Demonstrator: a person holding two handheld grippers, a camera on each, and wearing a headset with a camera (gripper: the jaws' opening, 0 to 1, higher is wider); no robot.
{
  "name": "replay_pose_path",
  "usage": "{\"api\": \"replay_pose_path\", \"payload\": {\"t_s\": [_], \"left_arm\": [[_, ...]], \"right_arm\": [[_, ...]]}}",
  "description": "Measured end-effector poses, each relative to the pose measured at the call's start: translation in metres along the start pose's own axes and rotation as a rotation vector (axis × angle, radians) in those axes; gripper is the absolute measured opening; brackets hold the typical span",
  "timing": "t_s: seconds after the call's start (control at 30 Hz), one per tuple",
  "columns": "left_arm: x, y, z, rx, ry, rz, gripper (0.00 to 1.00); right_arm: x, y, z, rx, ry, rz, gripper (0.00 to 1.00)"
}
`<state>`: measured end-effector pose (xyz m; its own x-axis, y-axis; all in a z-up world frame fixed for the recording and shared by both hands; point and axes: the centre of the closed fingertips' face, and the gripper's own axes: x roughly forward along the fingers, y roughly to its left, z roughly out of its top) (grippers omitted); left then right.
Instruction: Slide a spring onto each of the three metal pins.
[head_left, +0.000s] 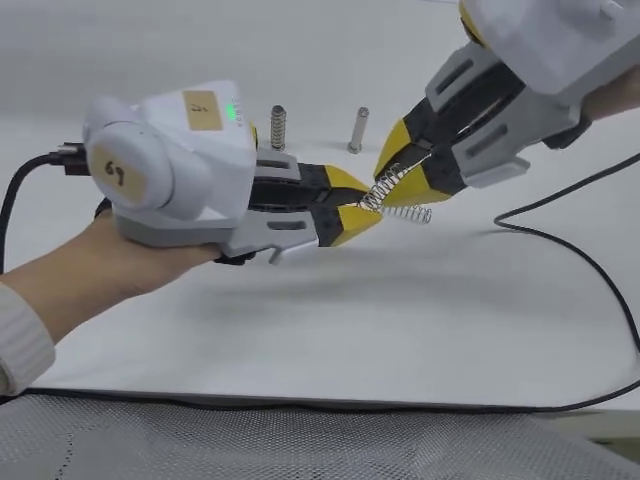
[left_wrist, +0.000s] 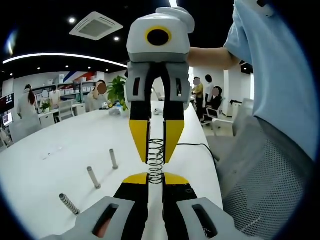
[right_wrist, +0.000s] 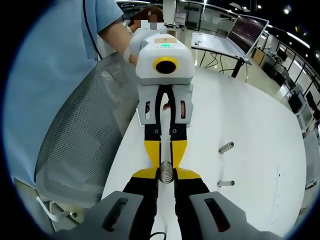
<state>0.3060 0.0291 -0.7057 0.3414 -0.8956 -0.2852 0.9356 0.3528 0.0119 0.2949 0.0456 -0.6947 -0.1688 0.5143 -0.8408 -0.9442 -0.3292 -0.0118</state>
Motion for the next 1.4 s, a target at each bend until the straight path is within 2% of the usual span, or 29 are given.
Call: {"api": "replay_pose_path", "payload": {"t_s": [0.77,1.4], "left_arm": [[0.001,-0.0011,0.0002,0.006,0.002,-0.008,0.02],[0.0031,-0.0025,0.0011,-0.033,-0.009,-0.008,0.03]], "right_arm": [[0.0044,0.0014,-0.003,0.01,0.015,0.014,0.08],[0.0025,0.0033,-0.0052,0.013,0.022,0.022,0.08]]}}
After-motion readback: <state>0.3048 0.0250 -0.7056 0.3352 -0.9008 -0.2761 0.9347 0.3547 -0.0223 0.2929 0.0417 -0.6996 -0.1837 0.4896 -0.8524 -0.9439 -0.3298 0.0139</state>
